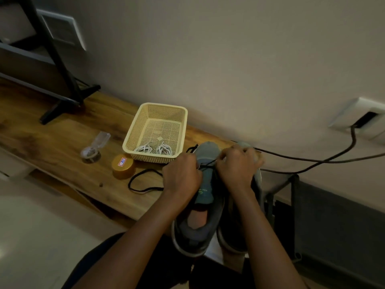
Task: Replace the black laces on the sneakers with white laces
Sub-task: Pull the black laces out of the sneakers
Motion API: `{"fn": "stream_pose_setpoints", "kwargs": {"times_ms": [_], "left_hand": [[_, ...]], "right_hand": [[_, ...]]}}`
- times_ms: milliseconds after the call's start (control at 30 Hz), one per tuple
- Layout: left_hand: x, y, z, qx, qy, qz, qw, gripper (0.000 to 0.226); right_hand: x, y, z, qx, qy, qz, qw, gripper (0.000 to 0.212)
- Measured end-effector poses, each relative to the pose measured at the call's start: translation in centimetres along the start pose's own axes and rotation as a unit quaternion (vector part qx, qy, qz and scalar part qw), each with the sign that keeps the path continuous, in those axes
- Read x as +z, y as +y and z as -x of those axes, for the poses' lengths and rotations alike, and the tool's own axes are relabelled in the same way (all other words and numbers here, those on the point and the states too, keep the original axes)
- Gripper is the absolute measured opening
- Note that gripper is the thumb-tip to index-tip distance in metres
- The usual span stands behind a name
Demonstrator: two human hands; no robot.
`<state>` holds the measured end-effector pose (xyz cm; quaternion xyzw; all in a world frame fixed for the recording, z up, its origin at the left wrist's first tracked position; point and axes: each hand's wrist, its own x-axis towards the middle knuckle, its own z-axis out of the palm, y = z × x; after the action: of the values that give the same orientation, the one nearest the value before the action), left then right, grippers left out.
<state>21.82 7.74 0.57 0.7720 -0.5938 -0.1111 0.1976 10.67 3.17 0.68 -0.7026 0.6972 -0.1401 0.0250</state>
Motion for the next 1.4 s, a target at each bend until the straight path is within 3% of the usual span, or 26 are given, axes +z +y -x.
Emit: {"fn": "stream_pose_setpoints", "kwargs": {"times_ms": [100,200,267,467,667,767,867,933,1000,1167,1300,1400], "left_hand": [[0.0,-0.1,0.0,-0.011,-0.009,0.013,1.000,0.015],[0.2,-0.5,-0.1,-0.006,-0.017,0.035,0.999,0.012],[0.2,-0.7,-0.3,0.008,-0.009,-0.008,1.000,0.017],[0.2,-0.5,-0.7,0.003,-0.005,-0.072,0.997,0.016],[0.5,-0.5,-1.0,-0.019,-0.008,-0.078,0.997,0.029],[0.6,-0.6,-1.3,-0.029,-0.006,-0.060,0.998,0.027],[0.4,-0.8,-1.4,-0.042,-0.006,-0.033,0.999,0.022],[0.5,-0.9,-1.3,-0.047,-0.006,-0.019,0.999,0.019],[0.6,-0.9,-1.2,-0.045,-0.008,-0.017,0.999,0.016],[0.5,-1.0,-1.3,-0.046,-0.019,-0.006,0.999,0.016],[0.7,-1.1,-1.5,-0.046,-0.018,-0.016,0.999,0.023],[0.5,-0.9,-1.5,-0.046,-0.014,-0.008,0.999,0.022]], "right_hand": [[-0.4,0.7,-0.4,0.068,0.021,-0.064,0.995,0.019],[-0.5,0.4,-0.4,0.025,-0.033,-0.104,0.994,0.018],[-0.6,-0.1,-0.2,-0.028,-0.069,-0.111,0.991,0.022],[-0.4,-1.1,0.6,-0.113,-0.142,-0.020,0.983,0.018],[0.0,-1.1,0.5,-0.120,-0.109,0.005,0.987,0.017],[-0.1,-0.7,0.3,-0.098,-0.074,-0.006,0.992,0.020],[-0.2,0.4,-0.4,-0.012,0.009,-0.035,0.999,0.018],[-0.3,0.9,-0.8,0.058,0.010,-0.068,0.996,0.018],[-0.2,1.0,-0.9,0.068,-0.020,-0.084,0.994,0.017],[-0.6,0.0,-0.5,-0.048,-0.078,-0.110,0.990,0.019],[-0.4,-0.9,0.4,-0.129,-0.152,-0.013,0.980,0.020],[-0.1,-1.1,0.6,-0.142,-0.132,0.012,0.981,0.019]]}}
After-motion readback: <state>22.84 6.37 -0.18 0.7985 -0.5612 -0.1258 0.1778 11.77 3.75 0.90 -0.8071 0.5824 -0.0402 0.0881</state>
